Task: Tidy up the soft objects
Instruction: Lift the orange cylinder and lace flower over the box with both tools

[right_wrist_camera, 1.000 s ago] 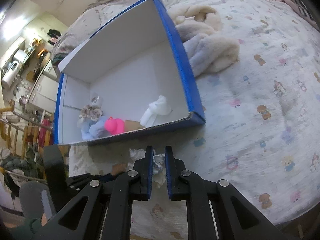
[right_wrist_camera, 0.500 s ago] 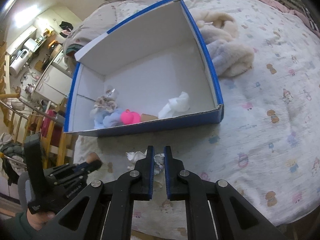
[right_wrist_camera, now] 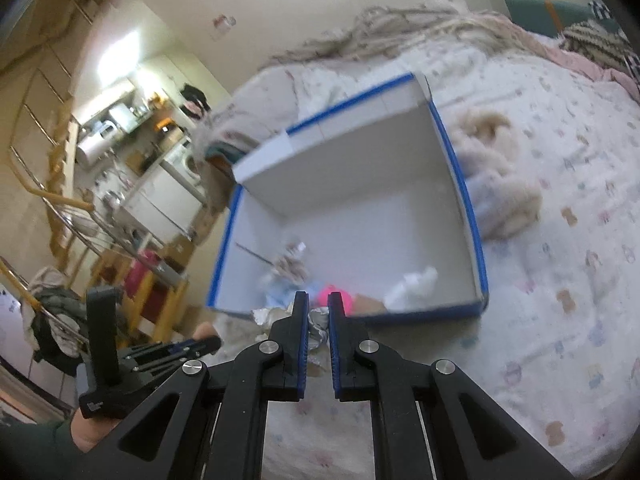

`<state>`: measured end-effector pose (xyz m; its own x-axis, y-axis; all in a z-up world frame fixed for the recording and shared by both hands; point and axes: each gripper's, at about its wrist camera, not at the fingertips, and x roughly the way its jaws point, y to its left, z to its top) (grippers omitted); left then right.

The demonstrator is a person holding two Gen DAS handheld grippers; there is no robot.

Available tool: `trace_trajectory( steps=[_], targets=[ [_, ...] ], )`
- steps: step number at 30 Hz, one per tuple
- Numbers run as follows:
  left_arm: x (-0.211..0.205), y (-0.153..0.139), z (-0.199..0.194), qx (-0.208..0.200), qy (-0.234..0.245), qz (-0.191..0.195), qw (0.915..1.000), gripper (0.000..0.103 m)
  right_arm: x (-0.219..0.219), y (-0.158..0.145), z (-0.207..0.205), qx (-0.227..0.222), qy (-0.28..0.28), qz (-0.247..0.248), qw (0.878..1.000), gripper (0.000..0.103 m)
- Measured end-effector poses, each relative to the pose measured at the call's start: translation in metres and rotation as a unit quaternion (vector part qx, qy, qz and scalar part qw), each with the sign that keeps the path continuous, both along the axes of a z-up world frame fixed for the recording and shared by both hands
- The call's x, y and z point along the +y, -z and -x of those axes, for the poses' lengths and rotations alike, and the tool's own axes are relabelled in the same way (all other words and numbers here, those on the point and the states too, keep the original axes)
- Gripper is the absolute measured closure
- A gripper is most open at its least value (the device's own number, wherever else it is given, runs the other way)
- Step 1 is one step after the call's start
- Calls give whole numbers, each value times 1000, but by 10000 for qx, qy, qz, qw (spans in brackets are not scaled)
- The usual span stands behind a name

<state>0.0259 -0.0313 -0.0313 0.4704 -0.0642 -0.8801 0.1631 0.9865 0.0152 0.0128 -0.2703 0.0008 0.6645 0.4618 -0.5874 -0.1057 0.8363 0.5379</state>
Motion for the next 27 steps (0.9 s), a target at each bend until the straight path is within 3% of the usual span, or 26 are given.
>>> trace_trajectory(
  steps=[13,27],
  targets=[
    [19,-47,-37,-600,-82,-46,9982,96,14,-36,-29,-584,158,-108,9981,92],
    [7,-46,-97,-598,23,28,9982,96,15,-19,-87,-217,246,409,9986,92]
  ],
)
